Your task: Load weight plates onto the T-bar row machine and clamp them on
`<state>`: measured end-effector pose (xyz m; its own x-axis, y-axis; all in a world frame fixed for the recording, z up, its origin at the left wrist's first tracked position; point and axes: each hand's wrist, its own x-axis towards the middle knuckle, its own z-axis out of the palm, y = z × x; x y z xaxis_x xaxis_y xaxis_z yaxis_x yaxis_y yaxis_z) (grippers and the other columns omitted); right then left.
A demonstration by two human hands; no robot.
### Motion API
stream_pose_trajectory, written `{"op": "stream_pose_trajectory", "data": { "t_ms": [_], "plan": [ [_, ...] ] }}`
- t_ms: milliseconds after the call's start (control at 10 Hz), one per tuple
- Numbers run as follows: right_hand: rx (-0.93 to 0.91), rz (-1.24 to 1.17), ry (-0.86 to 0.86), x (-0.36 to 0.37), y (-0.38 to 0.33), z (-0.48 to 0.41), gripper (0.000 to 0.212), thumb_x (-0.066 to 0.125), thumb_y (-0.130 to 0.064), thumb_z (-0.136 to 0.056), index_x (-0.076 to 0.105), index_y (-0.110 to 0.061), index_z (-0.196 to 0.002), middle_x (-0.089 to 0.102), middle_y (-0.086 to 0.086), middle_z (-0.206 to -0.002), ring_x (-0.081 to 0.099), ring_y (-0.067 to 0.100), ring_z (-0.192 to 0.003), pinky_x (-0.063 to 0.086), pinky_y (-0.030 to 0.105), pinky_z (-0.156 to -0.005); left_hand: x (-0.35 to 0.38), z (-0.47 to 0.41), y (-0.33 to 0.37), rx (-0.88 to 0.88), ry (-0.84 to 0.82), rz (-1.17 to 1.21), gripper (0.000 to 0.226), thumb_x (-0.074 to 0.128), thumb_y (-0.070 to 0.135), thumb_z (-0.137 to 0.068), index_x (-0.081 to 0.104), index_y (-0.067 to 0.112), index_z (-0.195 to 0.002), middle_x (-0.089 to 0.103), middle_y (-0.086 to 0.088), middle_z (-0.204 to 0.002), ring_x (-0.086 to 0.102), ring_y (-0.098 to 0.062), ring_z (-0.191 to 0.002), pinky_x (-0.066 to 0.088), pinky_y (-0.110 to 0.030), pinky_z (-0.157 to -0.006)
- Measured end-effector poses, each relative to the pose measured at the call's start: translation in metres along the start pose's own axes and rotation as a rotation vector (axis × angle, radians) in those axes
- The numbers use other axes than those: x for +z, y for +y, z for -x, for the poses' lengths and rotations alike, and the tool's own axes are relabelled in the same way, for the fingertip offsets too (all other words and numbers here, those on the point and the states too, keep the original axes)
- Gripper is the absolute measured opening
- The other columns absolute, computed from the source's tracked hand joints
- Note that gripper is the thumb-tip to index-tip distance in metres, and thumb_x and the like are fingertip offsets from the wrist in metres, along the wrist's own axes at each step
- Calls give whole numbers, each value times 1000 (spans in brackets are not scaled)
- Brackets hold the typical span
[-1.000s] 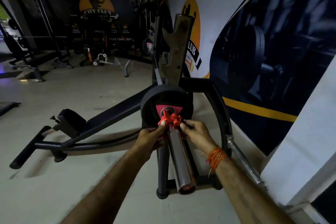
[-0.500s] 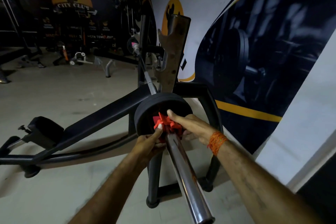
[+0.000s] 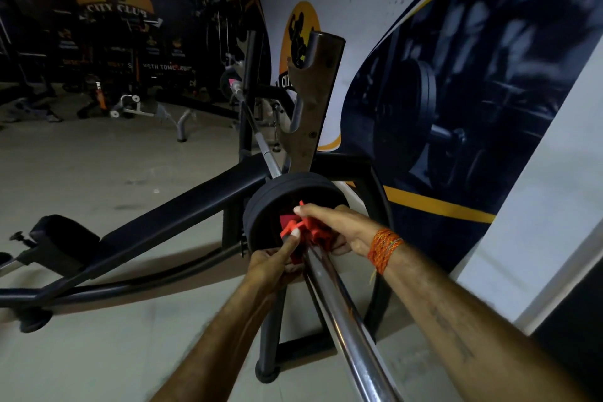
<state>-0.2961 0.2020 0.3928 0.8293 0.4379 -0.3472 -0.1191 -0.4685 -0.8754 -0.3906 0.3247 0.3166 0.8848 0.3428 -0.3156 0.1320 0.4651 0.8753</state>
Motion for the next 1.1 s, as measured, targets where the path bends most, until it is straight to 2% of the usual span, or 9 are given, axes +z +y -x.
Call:
{"op": "stream_pose_trajectory", "data": {
  "t_ms": [100,300,500,600,700,800,900,1000,1100],
  "plan": [
    [42,-133,20,-14,14,-11,74,79,-61,-73,60,-17,-128,69,7,-113,67,29,-101,55,37,-77,2,-1,0,5,-3,18,37,72,27,-86,59,3,-110,76,-12,-84,77,-22,-70,62,-35,-62],
    [119,-352,-51,-20,44,-26,74,85,-62,-66,67,-17,-122,76,12,-112,70,29,-108,56,39,-96,5,-2,-2,18,33,3,56,73,31,-85,54,-2,-126,70,-22,-109,77,-24,-76,60,-29,-55],
    [156,-548,4,-11,59,-36,62,87,-43,-74,67,-10,-123,74,16,-115,69,33,-109,56,44,-97,5,-6,-3,28,45,-25,78,77,38,-73,50,-8,-131,70,-21,-101,77,-21,-71,59,-28,-55],
    [139,-566,36,-8,63,-40,60,86,-42,-74,66,-10,-120,74,15,-114,69,33,-110,52,48,-104,5,-9,-5,21,53,-37,78,76,39,-76,50,-12,-130,72,-12,-77,74,-17,-63,61,-29,-58],
    [123,-548,28,-7,61,-37,54,83,-45,-78,68,-12,-117,75,14,-113,70,30,-104,58,43,-92,7,-10,-8,21,64,-34,75,75,38,-80,48,-10,-132,71,-21,-96,75,-17,-63,60,-29,-57],
    [78,-524,38,-7,59,-29,45,79,-46,-82,67,-13,-111,75,12,-106,71,25,-91,59,36,-78,7,-8,-8,22,80,-40,69,75,40,-82,51,-2,-130,69,-18,-100,76,-21,-76,63,-36,-64],
    [-16,-438,55,-7,58,-13,39,69,-49,-92,65,-15,-110,73,6,-97,70,23,-88,57,37,-87,15,9,-1,33,128,-149,56,72,47,-83,57,8,-119,67,-14,-110,68,-27,-98,57,-41,-81],
    [-138,-331,57,-5,71,15,36,51,-51,-102,60,-21,-120,70,3,-104,67,18,-92,51,33,-80,25,43,-3,116,153,-198,29,62,46,-92,59,18,-96,62,-3,-99,58,-17,-94,47,-32,-85],
    [-312,-209,162,-14,96,45,51,42,-56,-103,59,-19,-133,67,7,-128,66,21,-112,52,37,-94,38,89,-17,248,192,-286,39,55,52,-94,60,17,-110,62,3,-103,58,-12,-98,38,-19,-68]
  ]
}}
